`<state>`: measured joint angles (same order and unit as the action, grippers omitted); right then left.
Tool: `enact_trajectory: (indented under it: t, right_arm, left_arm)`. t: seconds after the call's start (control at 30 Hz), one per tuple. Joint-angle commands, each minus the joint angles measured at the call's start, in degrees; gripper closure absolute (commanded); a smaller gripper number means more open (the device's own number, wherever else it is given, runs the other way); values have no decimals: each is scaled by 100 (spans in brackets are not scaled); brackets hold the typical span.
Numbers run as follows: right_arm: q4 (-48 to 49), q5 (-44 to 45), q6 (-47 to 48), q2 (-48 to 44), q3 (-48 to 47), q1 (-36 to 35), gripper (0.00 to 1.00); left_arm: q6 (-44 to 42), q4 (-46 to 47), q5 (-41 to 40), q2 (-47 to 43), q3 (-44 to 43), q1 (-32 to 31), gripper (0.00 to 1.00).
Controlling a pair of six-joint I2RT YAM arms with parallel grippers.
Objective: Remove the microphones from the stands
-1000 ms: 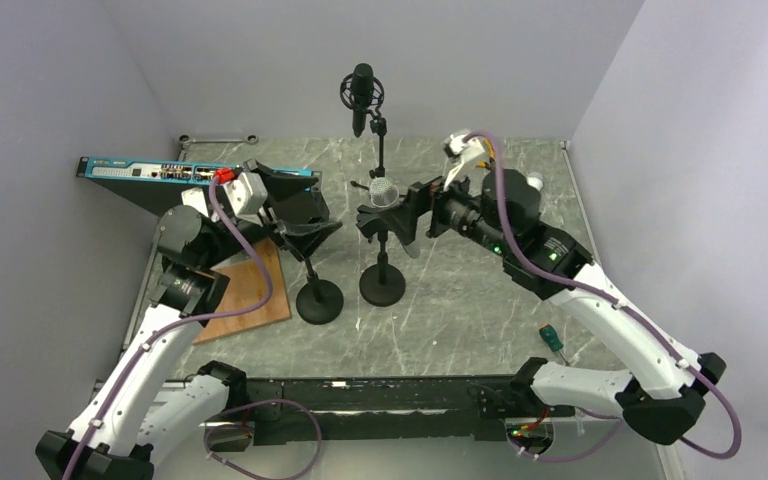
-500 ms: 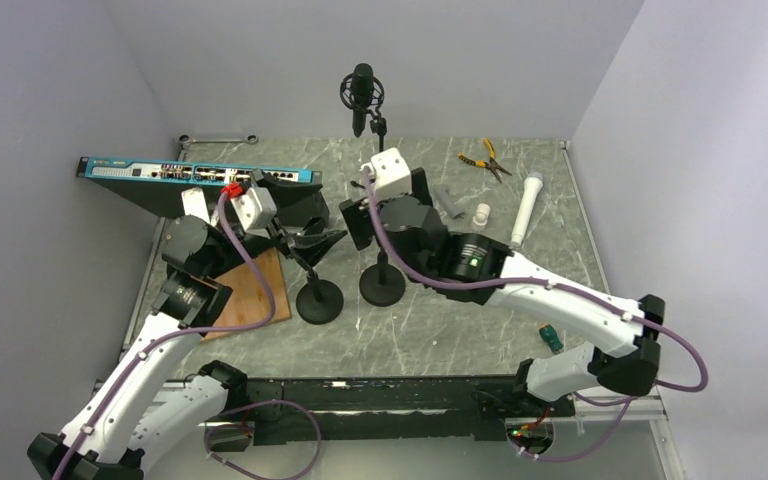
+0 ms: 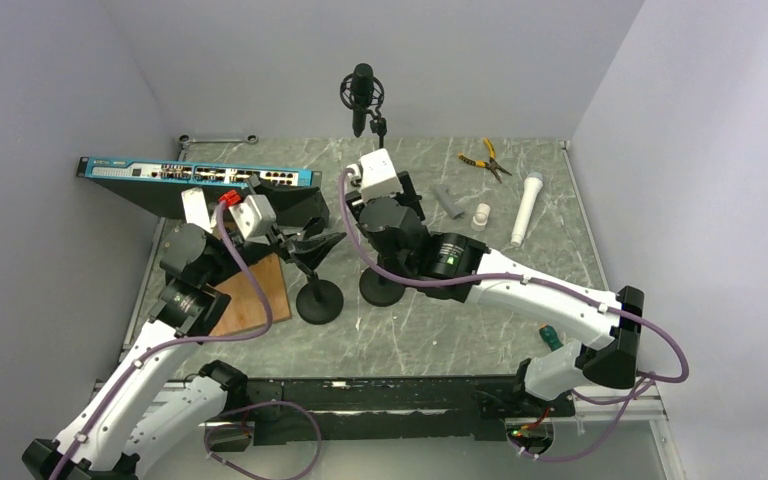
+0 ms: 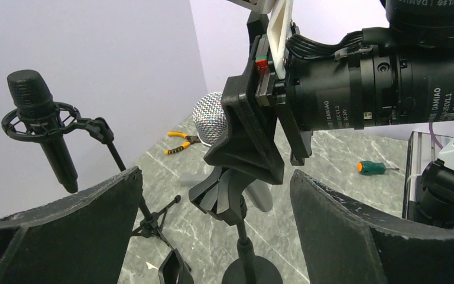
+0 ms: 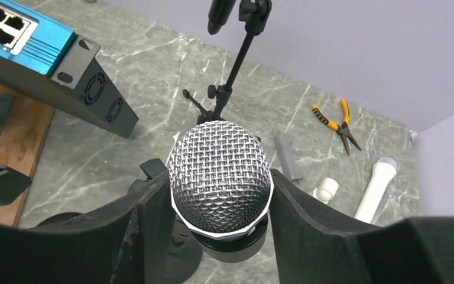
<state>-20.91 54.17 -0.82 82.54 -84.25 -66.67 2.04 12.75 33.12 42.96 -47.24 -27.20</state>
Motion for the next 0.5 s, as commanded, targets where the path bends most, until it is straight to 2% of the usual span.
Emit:
enact_trajectory:
  t: [0.0, 0.07, 0.2, 0.3, 0.47]
  right_arm:
    - [243, 86, 93, 50, -74, 149, 52]
    - [142, -98, -155, 31, -103, 250, 67]
    - [255, -398, -186, -99, 28, 291, 81]
    - [322, -582, -175, -227, 153, 346, 98]
    - [671, -1173, -34, -586, 555, 481, 100]
  left_arm:
    - [-86, 88, -97, 21, -38, -30, 4]
    - [-81, 118, -69, 28, -9, -44, 4]
    - [-134, 99, -63, 149, 9, -92, 4]
    - [-423, -59, 98, 374, -99, -196, 1]
    - [-895, -317, 203, 958, -323, -426, 1]
